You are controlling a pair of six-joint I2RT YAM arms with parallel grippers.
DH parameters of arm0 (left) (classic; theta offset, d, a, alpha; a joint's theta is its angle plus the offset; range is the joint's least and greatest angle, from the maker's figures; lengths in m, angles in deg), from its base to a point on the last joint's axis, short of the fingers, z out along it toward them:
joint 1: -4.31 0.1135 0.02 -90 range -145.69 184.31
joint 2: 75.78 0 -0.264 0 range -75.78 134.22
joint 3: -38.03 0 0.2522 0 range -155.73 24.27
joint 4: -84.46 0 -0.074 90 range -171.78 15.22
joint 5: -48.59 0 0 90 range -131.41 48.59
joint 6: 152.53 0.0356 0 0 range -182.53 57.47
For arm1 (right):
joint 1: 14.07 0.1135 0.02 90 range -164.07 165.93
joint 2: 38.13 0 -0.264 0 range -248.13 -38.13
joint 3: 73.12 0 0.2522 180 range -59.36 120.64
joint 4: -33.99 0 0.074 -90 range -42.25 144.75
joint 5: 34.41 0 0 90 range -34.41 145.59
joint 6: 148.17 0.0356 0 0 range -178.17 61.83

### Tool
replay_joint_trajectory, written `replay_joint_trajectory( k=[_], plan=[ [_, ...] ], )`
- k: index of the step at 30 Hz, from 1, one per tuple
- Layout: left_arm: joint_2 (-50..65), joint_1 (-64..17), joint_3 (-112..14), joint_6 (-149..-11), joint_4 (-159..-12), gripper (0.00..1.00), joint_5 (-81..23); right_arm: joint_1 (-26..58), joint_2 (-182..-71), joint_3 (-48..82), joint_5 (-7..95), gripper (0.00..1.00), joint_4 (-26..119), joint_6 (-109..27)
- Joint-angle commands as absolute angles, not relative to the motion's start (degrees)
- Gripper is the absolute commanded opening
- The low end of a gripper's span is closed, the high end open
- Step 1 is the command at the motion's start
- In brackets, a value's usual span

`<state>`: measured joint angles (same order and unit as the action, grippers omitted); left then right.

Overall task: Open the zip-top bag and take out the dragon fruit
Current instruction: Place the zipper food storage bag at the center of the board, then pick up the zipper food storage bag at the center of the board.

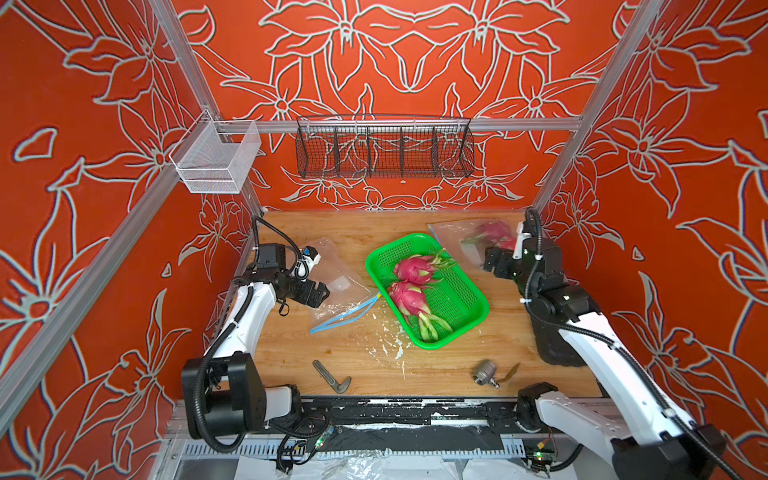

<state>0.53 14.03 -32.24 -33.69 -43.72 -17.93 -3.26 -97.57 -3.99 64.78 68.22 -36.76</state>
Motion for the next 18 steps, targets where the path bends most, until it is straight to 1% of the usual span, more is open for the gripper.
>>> replay_joint_trajectory(
  k=[1,7,14,18],
  plan=[
    [2.1,13.7,-33.9,-34.3,-43.0,0.97,-17.9,-8.8,-103.2,-7.1,54.7,0.97,62.2,-27.6],
    [2.5,13.7,-32.6,-32.8,-44.1,0.97,-17.6,-15.0,-117.6,-8.2,45.8,0.97,53.7,-21.5],
    [5.1,13.6,-33.6,-32.8,-43.7,0.97,-17.2,-16.7,-131.8,-7.3,40.9,0.97,43.7,-15.2],
    [6.3,13.5,-34.3,-33.2,-43.1,0.97,-17.3,-16.8,-140.5,-4.0,37.8,0.97,37.0,-10.5]
  ],
)
